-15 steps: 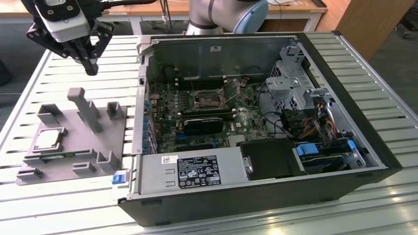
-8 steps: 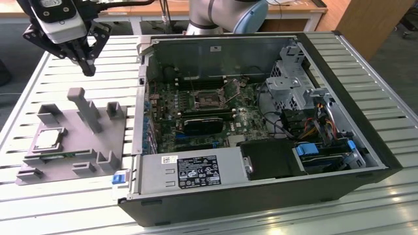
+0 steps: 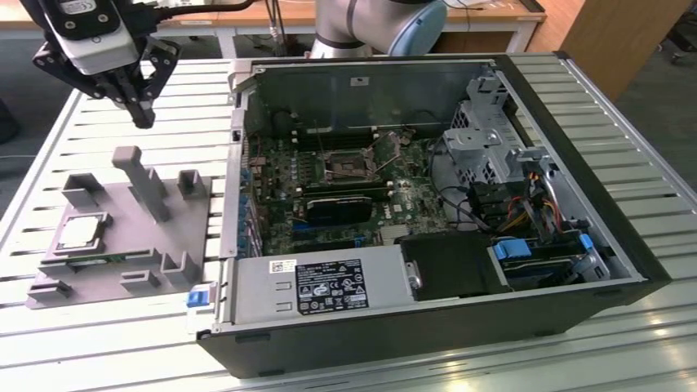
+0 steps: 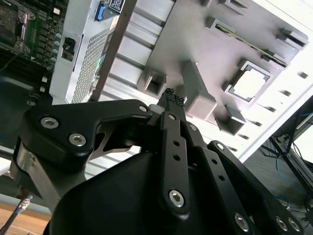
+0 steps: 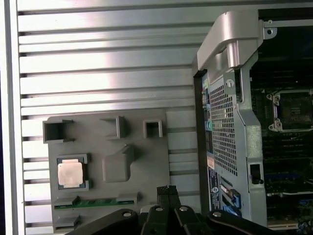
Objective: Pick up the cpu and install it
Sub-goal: 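Reach for the cpu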
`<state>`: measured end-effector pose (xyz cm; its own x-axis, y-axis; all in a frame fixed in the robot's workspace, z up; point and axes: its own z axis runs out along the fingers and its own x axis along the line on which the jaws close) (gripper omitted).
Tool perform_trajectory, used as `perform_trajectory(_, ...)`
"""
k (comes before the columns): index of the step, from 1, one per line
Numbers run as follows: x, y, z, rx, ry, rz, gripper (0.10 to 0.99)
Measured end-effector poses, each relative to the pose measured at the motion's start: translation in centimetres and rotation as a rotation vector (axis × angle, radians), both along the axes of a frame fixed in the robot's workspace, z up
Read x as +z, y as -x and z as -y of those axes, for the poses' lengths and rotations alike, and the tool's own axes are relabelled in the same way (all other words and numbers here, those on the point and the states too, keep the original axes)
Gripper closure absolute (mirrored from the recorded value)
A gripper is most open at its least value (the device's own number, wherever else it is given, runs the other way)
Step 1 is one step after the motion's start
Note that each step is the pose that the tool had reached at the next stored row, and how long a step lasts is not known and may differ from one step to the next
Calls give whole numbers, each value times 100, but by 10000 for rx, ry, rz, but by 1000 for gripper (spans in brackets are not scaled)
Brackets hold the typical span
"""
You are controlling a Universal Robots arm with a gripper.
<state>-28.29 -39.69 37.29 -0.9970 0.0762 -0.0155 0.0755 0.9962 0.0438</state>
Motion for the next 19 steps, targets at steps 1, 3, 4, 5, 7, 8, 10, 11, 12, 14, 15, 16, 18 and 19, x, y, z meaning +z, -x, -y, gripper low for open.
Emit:
perform_trajectory(1, -1, 6, 0, 0, 0, -3, 980)
perform_trajectory(3, -4, 17, 0, 0, 1, -8, 980)
perform_trajectory(4, -7, 24, 0, 0, 0, -10, 980)
perform_trajectory(5, -8, 29, 0, 0, 1, -12, 980)
perform_trajectory(7, -12, 40, 0, -1, 1, -18, 980)
perform_trajectory(8, -13, 46, 0, 0, 1, -20, 980)
perform_trajectory(10, -17, 57, 0, -1, 1, -25, 980)
perform_trajectory(11, -19, 63, 0, 0, 1, -27, 980)
perform_trajectory(12, -21, 69, 0, 0, 0, -29, 980)
perform_trajectory(14, -23, 80, 0, 0, 1, -35, 980)
perform_trajectory(15, -25, 85, 0, 0, 1, -37, 980)
perform_trajectory(16, -27, 91, 0, 0, 1, -39, 980)
perform_trajectory(18, -30, 103, 0, 0, 1, -44, 980)
perform_trajectory(19, -32, 109, 0, 0, 1, -45, 980)
